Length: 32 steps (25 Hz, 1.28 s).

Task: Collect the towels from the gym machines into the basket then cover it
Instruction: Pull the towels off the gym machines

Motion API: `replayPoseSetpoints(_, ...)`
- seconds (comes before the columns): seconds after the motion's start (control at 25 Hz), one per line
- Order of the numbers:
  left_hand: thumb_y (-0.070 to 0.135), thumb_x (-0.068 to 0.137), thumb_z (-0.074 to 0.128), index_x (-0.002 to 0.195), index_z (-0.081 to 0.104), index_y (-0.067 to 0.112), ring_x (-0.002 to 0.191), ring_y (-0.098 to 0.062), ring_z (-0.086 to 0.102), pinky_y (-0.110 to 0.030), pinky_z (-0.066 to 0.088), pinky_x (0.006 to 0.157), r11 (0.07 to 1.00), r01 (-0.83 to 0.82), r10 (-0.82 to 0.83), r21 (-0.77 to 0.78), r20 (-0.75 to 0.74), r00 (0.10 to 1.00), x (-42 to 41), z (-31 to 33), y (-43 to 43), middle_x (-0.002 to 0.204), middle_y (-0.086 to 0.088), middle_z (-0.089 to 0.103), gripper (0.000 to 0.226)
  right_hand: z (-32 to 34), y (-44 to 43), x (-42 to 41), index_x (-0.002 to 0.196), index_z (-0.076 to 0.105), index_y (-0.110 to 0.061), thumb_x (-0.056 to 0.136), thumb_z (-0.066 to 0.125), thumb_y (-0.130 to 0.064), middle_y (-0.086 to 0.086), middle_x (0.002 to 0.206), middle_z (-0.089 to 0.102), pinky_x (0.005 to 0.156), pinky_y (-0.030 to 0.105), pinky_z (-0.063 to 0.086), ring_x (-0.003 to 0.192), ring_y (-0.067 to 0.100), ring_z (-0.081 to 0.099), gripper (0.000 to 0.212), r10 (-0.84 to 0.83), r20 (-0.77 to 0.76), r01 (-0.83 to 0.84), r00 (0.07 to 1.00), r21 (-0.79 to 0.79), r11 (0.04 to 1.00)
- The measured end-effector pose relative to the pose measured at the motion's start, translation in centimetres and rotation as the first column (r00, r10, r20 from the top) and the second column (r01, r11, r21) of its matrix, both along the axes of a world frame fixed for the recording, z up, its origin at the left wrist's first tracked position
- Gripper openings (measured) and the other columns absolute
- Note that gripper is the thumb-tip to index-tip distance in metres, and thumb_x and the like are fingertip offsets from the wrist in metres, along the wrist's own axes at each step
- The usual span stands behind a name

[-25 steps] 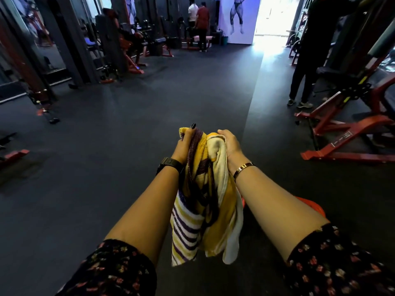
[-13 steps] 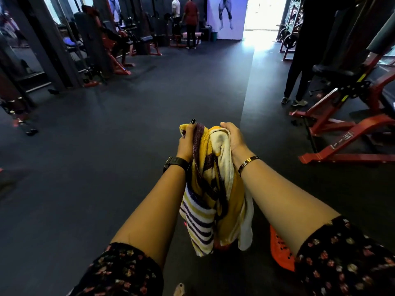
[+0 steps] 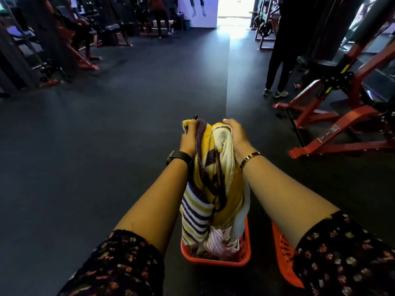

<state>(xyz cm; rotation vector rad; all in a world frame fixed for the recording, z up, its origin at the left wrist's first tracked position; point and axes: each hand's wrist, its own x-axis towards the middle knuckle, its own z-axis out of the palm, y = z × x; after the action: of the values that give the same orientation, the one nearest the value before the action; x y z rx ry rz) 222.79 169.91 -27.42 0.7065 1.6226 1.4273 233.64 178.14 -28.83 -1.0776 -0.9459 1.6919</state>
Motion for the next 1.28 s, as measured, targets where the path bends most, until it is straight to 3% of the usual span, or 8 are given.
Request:
replayPoseSetpoints(0.4, 0.055, 0.092, 0.036, 0.077, 0.058, 0.011, 0.067, -0.017, 0.049, -0.03, 0.036, 0.059, 0.994, 0.013, -0.005, -0.106, 0.069, 0.998, -1.9, -4.4, 10.6, 0.073, -0.006, 0.056, 0.051, -4.2, 10.1, -1.6, 0.055, 0.056, -0.017, 0.059, 0.068, -0.036, 0.007, 0.064, 0.057, 0.061, 0.034, 0.043, 0.057, 0.021, 0.054, 0.023, 0.033, 0.094, -0.022, 0.995, -0.119, 0.993)
replayPoseSetpoints(0.52, 0.059, 0.089, 0.037, 0.109, 0.061, 0.001, 0.073, -0.019, 0.052, -0.031, 0.038, 0.061, 0.99, -0.012, 0.024, -0.142, 0.087, 0.996, -2.2, -5.9, 13.1, 0.094, -0.012, 0.061, 0.066, -5.0, 12.2, -1.8, 0.057, 0.054, -0.016, 0.063, 0.067, -0.034, 0.007, 0.065, 0.055, 0.059, 0.032, 0.042, 0.058, 0.021, 0.052, 0.023, 0.046, 0.087, -0.034, 0.995, -0.135, 0.99)
replayPoseSetpoints(0.6, 0.06, 0.088, 0.037, 0.119, 0.058, -0.002, 0.076, -0.02, 0.053, -0.031, 0.038, 0.061, 0.985, -0.001, 0.015, -0.17, 0.081, 0.997, -2.0, -7.2, 14.1, 0.104, -0.017, 0.061, 0.071, -6.0, 13.1, -1.7, 0.057, 0.053, -0.016, 0.069, 0.066, -0.031, 0.005, 0.063, 0.054, 0.057, 0.03, 0.042, 0.057, 0.02, 0.051, 0.024, 0.043, 0.089, -0.029, 0.995, -0.156, 0.987)
replayPoseSetpoints(0.72, 0.058, 0.088, 0.038, 0.101, 0.062, 0.004, 0.079, -0.023, 0.052, -0.033, 0.038, 0.066, 0.983, -0.011, 0.027, -0.183, 0.082, 0.996, -2.3, -8.3, 15.5, 0.097, -0.016, 0.061, 0.06, -6.6, 14.2, -1.3, 0.056, 0.052, -0.016, 0.082, 0.061, -0.024, 0.002, 0.059, 0.053, 0.051, 0.027, 0.041, 0.053, 0.016, 0.051, 0.028, 0.037, 0.105, -0.016, 0.994, -0.191, 0.981)
replayPoseSetpoints(0.92, 0.052, 0.091, 0.038, 0.073, 0.057, 0.018, 0.075, -0.021, 0.047, -0.035, 0.036, 0.069, 0.969, -0.024, 0.048, -0.248, 0.091, 0.995, -3.5, -11.5, 17.1, 0.075, -0.006, 0.055, 0.044, -9.3, 15.1, -2.3, 0.057, 0.051, -0.013, 0.084, 0.057, -0.015, 0.003, 0.06, 0.051, 0.052, 0.027, 0.039, 0.054, 0.016, 0.049, 0.028, -0.09, 0.181, 0.128, 0.979, -0.21, 0.969)
replayPoseSetpoints(1.08, 0.057, 0.085, 0.042, 0.072, 0.059, 0.019, 0.078, -0.021, 0.05, -0.036, 0.039, 0.074, 0.946, -0.024, 0.072, -0.325, 0.139, 0.988, -3.8, -16.3, 17.2, 0.077, -0.005, 0.058, 0.043, -14.3, 15.1, -2.6, 0.054, 0.051, -0.015, 0.085, 0.056, -0.015, -0.005, 0.047, 0.049, 0.05, 0.025, 0.038, 0.049, 0.013, 0.047, 0.031, -0.106, 0.25, 0.179, 0.962, -0.287, 0.941)
replayPoseSetpoints(1.2, 0.063, 0.072, 0.043, 0.083, 0.063, 0.018, 0.091, -0.024, 0.056, -0.04, 0.045, 0.087, 0.907, -0.003, 0.087, -0.422, 0.18, 0.98, -3.6, -22.0, 16.8, 0.092, -0.009, 0.063, 0.051, -19.8, 14.4, -2.7, 0.058, 0.054, -0.015, 0.085, 0.056, -0.012, 0.0, 0.059, 0.051, 0.059, 0.032, 0.039, 0.064, 0.019, 0.05, 0.028, -0.122, 0.322, 0.237, 0.939, -0.346, 0.908)
replayPoseSetpoints(1.28, 0.06, 0.079, 0.044, 0.081, 0.063, 0.018, 0.088, -0.026, 0.057, -0.04, 0.044, 0.088, 0.89, 0.006, 0.101, -0.455, 0.211, 0.972, -3.6, -24.6, 16.5, 0.086, -0.006, 0.063, 0.047, -22.6, 14.1, -2.5, 0.059, 0.053, -0.014, 0.086, 0.055, -0.011, 0.002, 0.06, 0.049, 0.058, 0.033, 0.039, 0.063, 0.019, 0.049, 0.027, -0.109, 0.341, 0.246, 0.934, -0.388, 0.888)
